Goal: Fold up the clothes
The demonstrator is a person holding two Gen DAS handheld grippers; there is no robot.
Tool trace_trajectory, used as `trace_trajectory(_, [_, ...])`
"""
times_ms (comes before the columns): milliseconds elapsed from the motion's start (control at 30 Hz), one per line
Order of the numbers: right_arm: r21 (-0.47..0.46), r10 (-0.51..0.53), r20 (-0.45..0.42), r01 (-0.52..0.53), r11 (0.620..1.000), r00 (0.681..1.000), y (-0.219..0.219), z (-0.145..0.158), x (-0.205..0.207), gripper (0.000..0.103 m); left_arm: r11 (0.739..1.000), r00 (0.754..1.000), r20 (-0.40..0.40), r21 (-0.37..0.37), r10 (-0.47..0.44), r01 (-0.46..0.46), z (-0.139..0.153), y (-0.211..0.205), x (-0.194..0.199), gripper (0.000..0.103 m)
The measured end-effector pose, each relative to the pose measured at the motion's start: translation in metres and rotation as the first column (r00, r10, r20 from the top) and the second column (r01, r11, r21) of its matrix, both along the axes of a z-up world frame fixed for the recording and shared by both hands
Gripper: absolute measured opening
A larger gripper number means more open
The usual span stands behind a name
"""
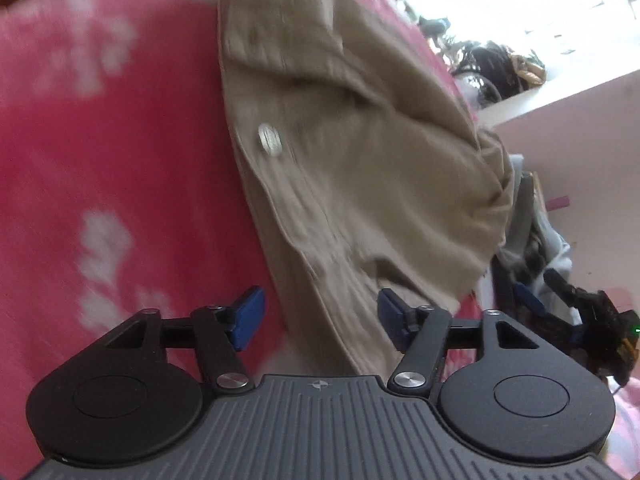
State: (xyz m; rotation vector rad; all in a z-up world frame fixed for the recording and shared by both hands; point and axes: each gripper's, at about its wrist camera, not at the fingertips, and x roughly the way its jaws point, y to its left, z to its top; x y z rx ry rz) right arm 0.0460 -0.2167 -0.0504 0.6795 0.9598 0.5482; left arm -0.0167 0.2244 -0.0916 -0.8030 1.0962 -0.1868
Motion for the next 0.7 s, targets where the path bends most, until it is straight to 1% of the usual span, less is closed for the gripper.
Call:
trace_trajectory(33, [0.007,-0.009,-0.002,0.009,1.0,1.0,-0.004,-0.002,0.001,0.059,1.0,1.0,-0.019,0.002,-0.013,0.013,-0.004,-0.006,0.001,0.065])
trace_trajectory(100, [0.017,-0.02,0.001,0.02,1.0,1.0,-0.011,-0.002,0.002,0.059,0.999,0.999,-0.041,0.037,-0.036,0.038,-0.007,-0.018,0.001,0.065])
trace_trajectory(167, [0.016,-0.019,0.014,0.019,1.0,1.0,-0.016,-0.001,0.001,0.059,0.996,0.998,-0.032,0.072,-0.05,0.053,-0.004,-0.024,-0.002,0.065])
trace_trajectory(267, [0.004,-0.015,0.028,0.015,1.0,0.999,-0.021,-0.002,-0.006,0.059,0.993,0.997,-0.059,0.1,-0.058,0.064,-0.001,-0.027,-0.006,0.065])
trace_trajectory(333, [0.003,-0.014,0.028,0.014,1.0,1.0,-0.023,-0.004,-0.009,0.059,0.991,0.996,-0.063,0.114,-0.057,0.064,0.0,-0.028,-0.011,0.065])
trace_trajectory(467, [0.015,-0.014,0.009,0.014,1.0,1.0,-0.025,-0.01,-0.009,0.059,0.994,0.997,-0.063,0.102,-0.04,0.046,-0.013,-0.031,-0.013,0.068])
trace_trajectory(567, [0.024,-0.022,-0.002,0.023,0.999,1.0,-0.024,-0.015,-0.006,0.059,0.998,0.999,-0.043,0.048,0.033,-0.031,-0.017,-0.026,-0.009,0.071])
trace_trajectory(633, [0.026,-0.055,-0.002,0.055,0.998,0.998,-0.029,-0.017,-0.001,0.059,0.997,0.997,-0.025,0.008,0.08,-0.079,-0.018,-0.023,-0.008,0.071])
trace_trajectory(700, [0.027,-0.096,-0.002,0.096,0.995,0.995,-0.036,-0.019,0.007,0.059,0.995,0.995,0.004,-0.003,0.097,-0.097,-0.018,-0.026,-0.007,0.068])
